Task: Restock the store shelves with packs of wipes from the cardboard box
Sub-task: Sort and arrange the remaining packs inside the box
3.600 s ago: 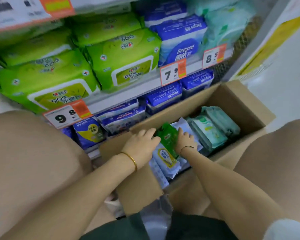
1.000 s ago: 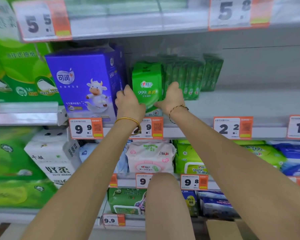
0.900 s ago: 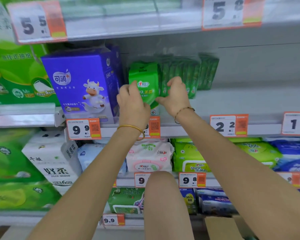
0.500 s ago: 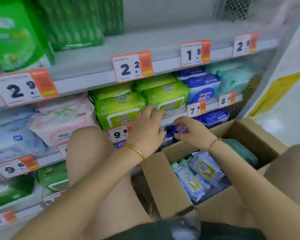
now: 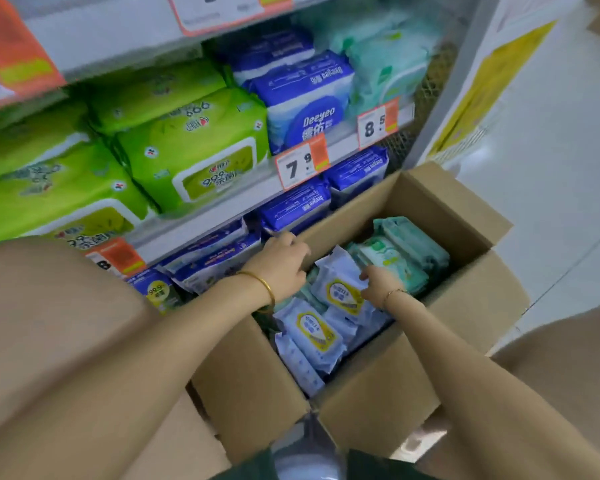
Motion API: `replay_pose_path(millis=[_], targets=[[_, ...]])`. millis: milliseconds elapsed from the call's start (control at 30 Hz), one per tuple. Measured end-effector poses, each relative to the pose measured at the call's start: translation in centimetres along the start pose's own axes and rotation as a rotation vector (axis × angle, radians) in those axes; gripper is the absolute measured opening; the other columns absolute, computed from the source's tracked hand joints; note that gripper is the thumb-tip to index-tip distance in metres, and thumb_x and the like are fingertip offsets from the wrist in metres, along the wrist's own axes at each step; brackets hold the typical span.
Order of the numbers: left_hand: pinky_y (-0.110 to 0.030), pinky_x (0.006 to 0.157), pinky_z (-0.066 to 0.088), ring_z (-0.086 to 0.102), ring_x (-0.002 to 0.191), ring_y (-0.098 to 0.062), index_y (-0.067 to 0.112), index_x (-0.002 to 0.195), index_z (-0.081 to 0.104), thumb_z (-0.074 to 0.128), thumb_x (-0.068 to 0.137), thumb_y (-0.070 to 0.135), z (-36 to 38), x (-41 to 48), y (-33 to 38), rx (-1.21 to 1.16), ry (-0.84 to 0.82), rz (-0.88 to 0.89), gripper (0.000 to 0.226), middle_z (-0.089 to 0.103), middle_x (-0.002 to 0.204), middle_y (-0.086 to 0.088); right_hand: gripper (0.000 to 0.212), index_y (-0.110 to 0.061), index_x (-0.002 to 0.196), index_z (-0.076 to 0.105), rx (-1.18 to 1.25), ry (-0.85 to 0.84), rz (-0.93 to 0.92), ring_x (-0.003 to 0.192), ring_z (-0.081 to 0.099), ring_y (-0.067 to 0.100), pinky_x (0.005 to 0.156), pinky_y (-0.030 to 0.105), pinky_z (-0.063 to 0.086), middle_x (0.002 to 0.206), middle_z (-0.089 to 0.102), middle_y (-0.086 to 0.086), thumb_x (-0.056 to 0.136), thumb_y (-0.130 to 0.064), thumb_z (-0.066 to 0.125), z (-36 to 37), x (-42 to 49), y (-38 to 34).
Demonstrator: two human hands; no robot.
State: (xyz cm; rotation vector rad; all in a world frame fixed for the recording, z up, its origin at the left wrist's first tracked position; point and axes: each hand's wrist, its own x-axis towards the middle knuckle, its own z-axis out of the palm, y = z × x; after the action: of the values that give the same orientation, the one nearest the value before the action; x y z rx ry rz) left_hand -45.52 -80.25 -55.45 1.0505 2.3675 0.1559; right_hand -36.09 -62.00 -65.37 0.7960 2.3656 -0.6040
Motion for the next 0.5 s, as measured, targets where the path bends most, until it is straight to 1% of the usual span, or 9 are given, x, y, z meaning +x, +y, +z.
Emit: replay_pose_path(millis=[67,100,200,333,500], targets=[[-0.044,0.104,0.038,0.037,0.126,-0.032,0.008,0.129,0.046,0.05,0.09,0.02,0.5,0.5,-0.7,0.031,-0.048,-0.042,0.041,0.037,0.135,-0.014,0.04,-0.008,0.135,0.041,-0.004,0.02,0.007,0.109,0.055,0.033,0.085,0.038,0.049,0.13,0.05,0.017,0.095,-0.004,0.045,0.7,0.9,-0.2],[-0.045,0.103,0.038,0.038,0.125,-0.032,0.008,0.129,0.046,0.05,0.091,0.021,0.6,0.7,-1.0,0.038,-0.062,-0.058,0.041,0.037,0.135,-0.014,0.04,-0.009,0.134,0.041,-0.012,0.034,0.01,0.11,0.054,0.033,0.086,0.039,0.05,0.129,0.049,0.017,0.094,-0.005,0.046,1.0,1.2,-0.4],[-0.044,0.102,0.04,0.038,0.125,-0.031,0.01,0.131,0.045,0.048,0.092,0.022,0.3,0.9,-1.3,0.035,-0.079,-0.084,0.04,0.037,0.136,-0.013,0.039,-0.01,0.131,0.042,-0.034,0.077,0.013,0.121,0.042,0.036,0.094,0.044,0.046,0.132,0.042,0.017,0.093,-0.006,0.048,1.7,1.7,-1.1],[-0.043,0.101,0.041,0.04,0.124,-0.03,0.012,0.131,0.045,0.047,0.093,0.022,0.6,0.8,-1.4,0.014,-0.079,-0.096,0.04,0.037,0.136,-0.012,0.043,-0.01,0.134,0.036,-0.068,0.108,0.065,0.13,0.031,0.035,0.098,0.044,0.042,0.137,0.036,0.016,0.093,-0.006,0.045,2.9,1.7,-0.5],[-0.041,0.106,0.037,0.037,0.127,-0.029,0.014,0.131,0.045,0.048,0.093,0.022,0.8,0.5,-0.9,-0.062,-0.101,-0.092,0.039,0.036,0.138,-0.01,0.051,-0.013,0.13,0.033,-0.126,0.068,0.089,0.128,0.034,0.035,0.095,0.044,0.04,0.136,0.037,0.014,0.086,-0.007,0.057,4.5,1.3,0.2]])
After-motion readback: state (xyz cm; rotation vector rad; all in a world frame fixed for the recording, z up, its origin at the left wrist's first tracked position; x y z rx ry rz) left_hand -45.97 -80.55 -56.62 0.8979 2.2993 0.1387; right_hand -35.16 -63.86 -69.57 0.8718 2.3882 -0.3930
